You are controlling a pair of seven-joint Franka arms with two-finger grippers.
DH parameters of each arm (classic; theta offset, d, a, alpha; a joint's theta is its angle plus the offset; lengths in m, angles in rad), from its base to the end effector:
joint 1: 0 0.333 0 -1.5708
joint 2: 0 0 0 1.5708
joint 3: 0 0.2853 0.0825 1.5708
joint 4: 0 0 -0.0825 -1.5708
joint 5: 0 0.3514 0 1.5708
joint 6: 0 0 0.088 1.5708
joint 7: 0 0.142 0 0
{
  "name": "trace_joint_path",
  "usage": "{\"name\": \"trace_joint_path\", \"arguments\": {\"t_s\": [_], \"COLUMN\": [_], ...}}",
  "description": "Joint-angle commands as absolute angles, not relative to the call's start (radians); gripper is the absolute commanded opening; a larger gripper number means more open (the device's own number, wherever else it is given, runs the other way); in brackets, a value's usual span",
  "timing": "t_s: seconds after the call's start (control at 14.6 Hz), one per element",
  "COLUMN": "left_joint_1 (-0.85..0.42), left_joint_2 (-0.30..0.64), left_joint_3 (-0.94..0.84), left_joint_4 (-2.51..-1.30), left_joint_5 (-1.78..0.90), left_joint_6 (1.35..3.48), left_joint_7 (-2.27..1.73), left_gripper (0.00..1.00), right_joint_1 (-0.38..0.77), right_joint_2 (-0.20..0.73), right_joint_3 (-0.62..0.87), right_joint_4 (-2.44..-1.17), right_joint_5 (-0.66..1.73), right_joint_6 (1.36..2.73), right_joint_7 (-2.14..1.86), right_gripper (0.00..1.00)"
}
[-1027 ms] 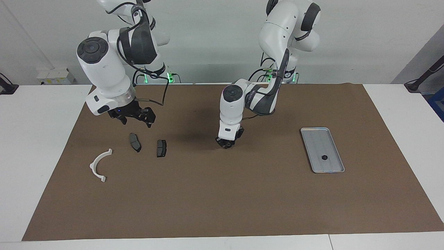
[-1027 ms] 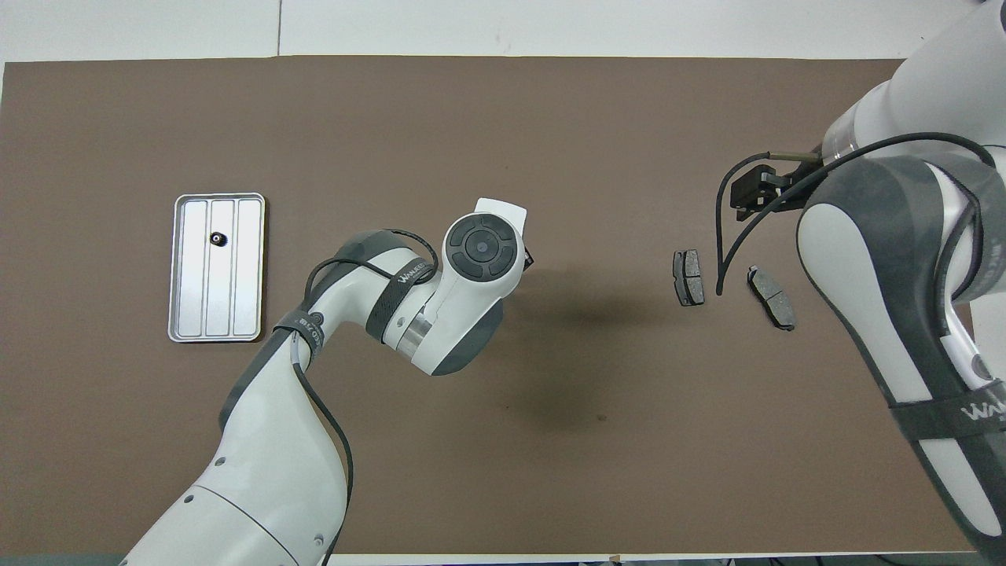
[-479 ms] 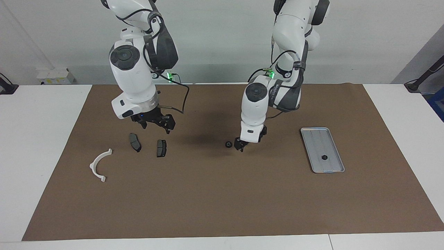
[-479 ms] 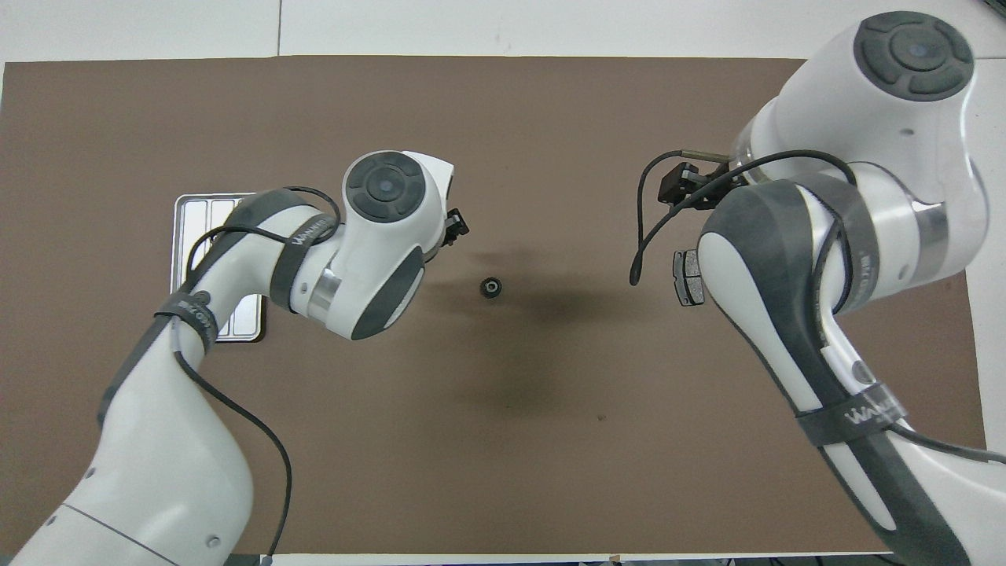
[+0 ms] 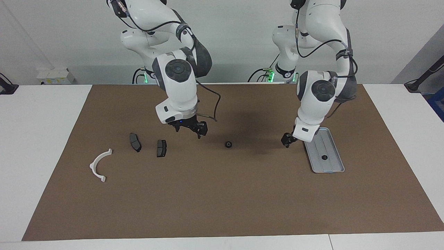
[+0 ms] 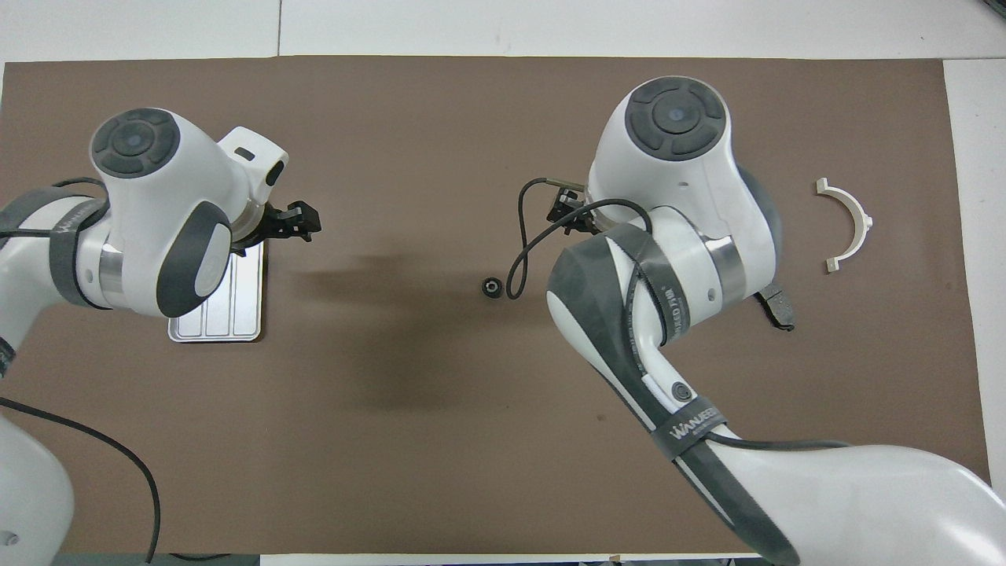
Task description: Place bearing gear from tray to pile
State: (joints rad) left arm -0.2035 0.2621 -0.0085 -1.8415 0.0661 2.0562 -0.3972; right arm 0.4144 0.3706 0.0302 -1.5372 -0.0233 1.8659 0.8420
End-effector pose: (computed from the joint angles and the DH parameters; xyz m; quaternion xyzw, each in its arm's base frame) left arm 0.5677 -0.1163 0.3339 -0.9964 -0.0765 0.0143 0.0336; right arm 0.5626 0.2632 0.3852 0.9806 -0.1947 -0.0133 0.0170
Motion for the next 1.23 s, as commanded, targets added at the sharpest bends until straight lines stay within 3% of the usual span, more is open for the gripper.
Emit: {"name": "trace_joint_path", "arguments": {"t_s": [0.0, 0.21, 0.41, 0.82, 1.16], "left_joint_1": [-0.112, -0.040, -0.020, 0.018, 0.035], "left_joint_2": [0.244, 0.242, 0.256, 0.287, 0.328], "left_joint_3": [-0.021, -0.020, -0.020, -0.020, -0.021], "left_joint_4": [-1.876, -1.920, -1.954, -1.953, -1.951], "left_joint_5": [0.074, 0.074, 0.074, 0.074, 0.072], "left_joint_6": [2.097, 2.186, 2.275, 2.327, 2.375], "left_joint_7": [-0.212, -0.092, -0.075, -0.072, -0.072], "left_gripper": [0.95, 0.78, 0.68, 0.59, 0.58], "right_joint_1": [0.463, 0.517, 0.544, 0.581, 0.603], "right_joint_2": [0.439, 0.514, 0.555, 0.632, 0.670], "right_joint_3": [0.028, 0.028, 0.028, 0.026, 0.028], "right_joint_4": [-1.479, -1.422, -1.413, -1.388, -1.382], "right_joint_5": [-0.038, -0.052, -0.055, -0.077, -0.115], "right_joint_6": [1.910, 1.924, 1.963, 2.028, 2.059], "right_joint_7": [0.951, 1.041, 1.100, 1.163, 1.192], "right_gripper": [1.00, 1.00, 0.99, 0.97, 0.97]}}
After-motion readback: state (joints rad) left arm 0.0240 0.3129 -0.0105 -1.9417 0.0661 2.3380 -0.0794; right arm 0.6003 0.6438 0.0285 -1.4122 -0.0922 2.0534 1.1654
